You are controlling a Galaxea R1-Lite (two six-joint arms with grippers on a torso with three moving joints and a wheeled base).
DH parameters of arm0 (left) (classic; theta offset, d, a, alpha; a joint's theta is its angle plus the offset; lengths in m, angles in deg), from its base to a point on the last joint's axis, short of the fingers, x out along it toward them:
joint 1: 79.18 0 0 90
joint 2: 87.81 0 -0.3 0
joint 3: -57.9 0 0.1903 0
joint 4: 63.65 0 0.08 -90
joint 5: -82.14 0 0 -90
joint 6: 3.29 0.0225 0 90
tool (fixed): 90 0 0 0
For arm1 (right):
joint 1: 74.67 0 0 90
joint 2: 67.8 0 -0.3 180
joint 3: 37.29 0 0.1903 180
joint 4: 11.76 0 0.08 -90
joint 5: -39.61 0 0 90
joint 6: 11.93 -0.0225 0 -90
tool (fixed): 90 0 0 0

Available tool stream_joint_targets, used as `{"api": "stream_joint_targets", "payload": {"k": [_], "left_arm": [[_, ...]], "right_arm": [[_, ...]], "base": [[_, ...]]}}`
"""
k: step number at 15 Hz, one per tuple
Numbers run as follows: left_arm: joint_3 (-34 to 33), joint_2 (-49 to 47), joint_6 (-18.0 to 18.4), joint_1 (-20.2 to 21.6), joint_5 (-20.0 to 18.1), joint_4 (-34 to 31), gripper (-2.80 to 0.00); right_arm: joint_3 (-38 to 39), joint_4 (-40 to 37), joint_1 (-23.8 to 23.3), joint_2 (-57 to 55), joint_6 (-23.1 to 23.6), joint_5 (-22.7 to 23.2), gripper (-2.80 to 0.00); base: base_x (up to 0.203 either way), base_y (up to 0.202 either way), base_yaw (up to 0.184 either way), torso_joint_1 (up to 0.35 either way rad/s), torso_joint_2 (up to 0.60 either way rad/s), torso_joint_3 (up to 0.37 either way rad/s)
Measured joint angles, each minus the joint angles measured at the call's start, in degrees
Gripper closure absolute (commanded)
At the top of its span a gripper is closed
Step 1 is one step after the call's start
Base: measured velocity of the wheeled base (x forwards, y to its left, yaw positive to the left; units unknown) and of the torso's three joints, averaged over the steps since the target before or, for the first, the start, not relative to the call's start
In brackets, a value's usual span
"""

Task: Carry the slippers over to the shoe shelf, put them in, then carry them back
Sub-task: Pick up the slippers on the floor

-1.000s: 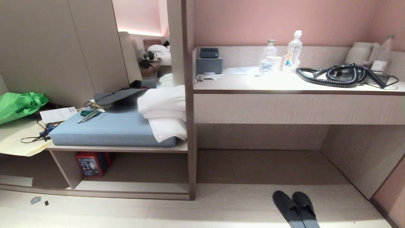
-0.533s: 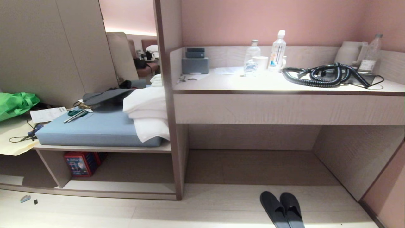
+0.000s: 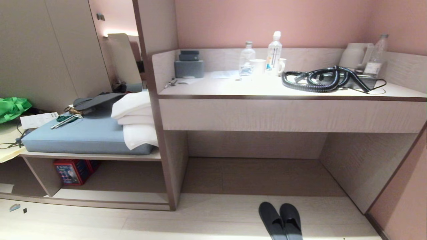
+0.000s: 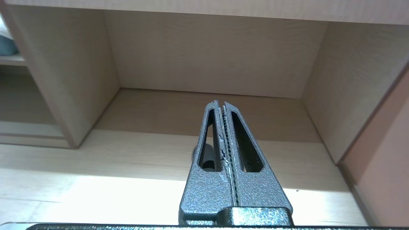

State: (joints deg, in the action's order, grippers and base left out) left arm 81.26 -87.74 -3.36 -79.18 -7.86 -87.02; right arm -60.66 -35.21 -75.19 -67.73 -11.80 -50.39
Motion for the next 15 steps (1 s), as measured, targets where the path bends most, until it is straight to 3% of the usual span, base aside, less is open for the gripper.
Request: {"api": "stream_joint_targets", "payload": {"k": [3,10,15], "left_arm": [[0.0,0.0,0.0,0.0,0.0,0.0,0.00],[0.0,0.0,0.1,0.0,0.0,0.0,0.00],[0.0,0.0,0.0,0.0,0.0,0.0,0.00]], "right_arm": [[0.0,0.0,0.0,0.0,0.0,0.0,0.00],[0.0,0.0,0.0,0.0,0.0,0.0,0.00],[0.0,0.0,0.0,0.0,0.1,0.0,0.00]], "base": [[0.000,-0.148,0.004,0.002,0.00,0.000],[0.000,0.000,0.000,0.001,0.00,-0.005],[0.000,0.000,0.000,0.002,0.00,-0.172]]}}
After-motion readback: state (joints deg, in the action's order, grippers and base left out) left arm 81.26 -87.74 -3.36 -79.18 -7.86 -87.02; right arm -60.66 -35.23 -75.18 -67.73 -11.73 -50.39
